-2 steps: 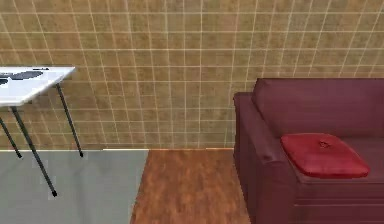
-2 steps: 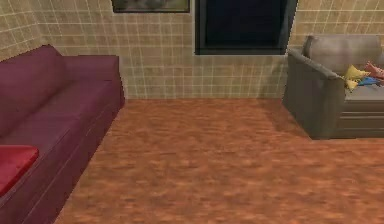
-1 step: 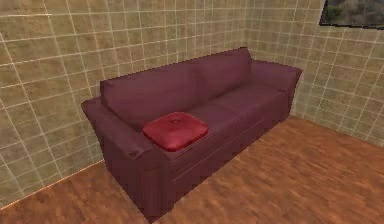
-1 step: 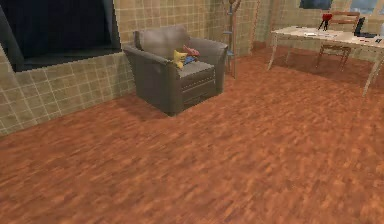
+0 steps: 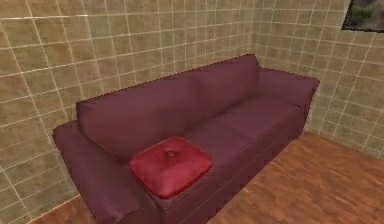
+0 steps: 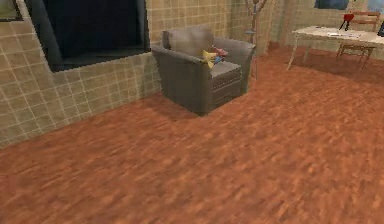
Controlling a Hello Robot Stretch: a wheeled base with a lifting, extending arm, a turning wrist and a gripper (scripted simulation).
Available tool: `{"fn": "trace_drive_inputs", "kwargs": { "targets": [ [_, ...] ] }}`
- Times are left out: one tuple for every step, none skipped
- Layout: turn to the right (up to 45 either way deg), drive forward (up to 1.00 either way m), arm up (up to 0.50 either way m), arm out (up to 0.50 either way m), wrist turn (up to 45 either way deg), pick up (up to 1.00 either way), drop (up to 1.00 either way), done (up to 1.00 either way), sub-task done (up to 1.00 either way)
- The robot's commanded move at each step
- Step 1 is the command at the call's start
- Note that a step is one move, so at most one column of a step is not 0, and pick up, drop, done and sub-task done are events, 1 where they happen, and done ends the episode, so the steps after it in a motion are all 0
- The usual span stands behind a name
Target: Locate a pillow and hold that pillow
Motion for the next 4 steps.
{"fn": "trace_drive_inputs", "kwargs": {
  "targets": [
    [-45.0, 0.00, 0.00, 0.00, 0.0, 0.00, 0.00, 0.00, 0.00],
    [-45.0, 0.00, 0.00, 0.00, 0.0, 0.00, 0.00, 0.00, 0.00],
    [0.0, 0.00, 0.50, 0.00, 0.0, 0.00, 0.00, 0.00, 0.00],
    [0.0, 0.00, 0.08, 0.00, 0.0, 0.00, 0.00, 0.00, 0.00]
  ]
}}
